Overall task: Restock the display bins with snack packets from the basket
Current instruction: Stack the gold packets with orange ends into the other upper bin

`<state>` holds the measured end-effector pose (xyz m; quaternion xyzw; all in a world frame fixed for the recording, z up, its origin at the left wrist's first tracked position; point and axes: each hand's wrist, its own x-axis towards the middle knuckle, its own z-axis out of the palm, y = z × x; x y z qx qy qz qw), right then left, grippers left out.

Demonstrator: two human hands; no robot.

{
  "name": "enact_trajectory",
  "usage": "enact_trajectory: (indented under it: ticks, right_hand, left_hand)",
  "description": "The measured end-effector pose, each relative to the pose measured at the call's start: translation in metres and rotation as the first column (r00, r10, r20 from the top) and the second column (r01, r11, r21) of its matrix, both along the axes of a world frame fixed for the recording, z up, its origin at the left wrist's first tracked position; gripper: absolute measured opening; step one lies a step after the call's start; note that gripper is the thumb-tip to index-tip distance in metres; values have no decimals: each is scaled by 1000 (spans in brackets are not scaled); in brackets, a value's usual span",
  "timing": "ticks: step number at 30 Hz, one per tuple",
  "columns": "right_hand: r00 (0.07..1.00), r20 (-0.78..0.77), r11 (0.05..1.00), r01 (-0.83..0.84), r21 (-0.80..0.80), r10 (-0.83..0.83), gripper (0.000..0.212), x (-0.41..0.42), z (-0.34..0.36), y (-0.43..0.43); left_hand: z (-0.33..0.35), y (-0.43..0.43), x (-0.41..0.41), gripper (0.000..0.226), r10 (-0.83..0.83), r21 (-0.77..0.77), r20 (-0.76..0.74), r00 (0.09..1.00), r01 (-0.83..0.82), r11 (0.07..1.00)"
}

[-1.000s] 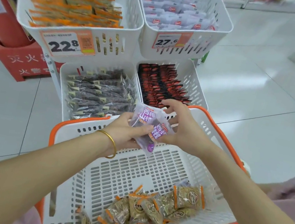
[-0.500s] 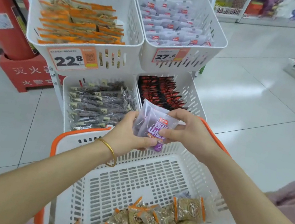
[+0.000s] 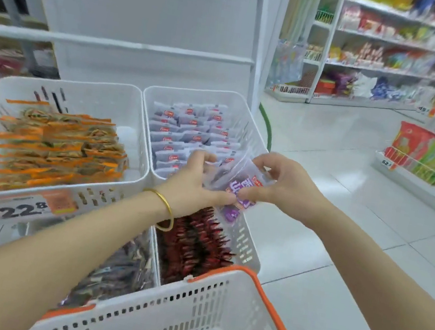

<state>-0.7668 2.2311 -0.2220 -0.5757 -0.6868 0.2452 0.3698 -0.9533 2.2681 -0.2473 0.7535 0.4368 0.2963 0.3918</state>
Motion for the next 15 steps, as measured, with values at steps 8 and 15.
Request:
enact_trajectory:
  ticks: [8, 15]
  right_hand:
    - [909, 31, 888, 398, 229, -415, 27, 36, 20, 125]
    - [778, 339, 843, 434, 319, -529, 31, 23, -2, 178]
  left_hand:
    - [-9, 122, 53, 48, 174, 503, -578, 797, 181, 845]
    - [-29, 165, 66, 57, 167, 351, -815, 554, 243, 905]
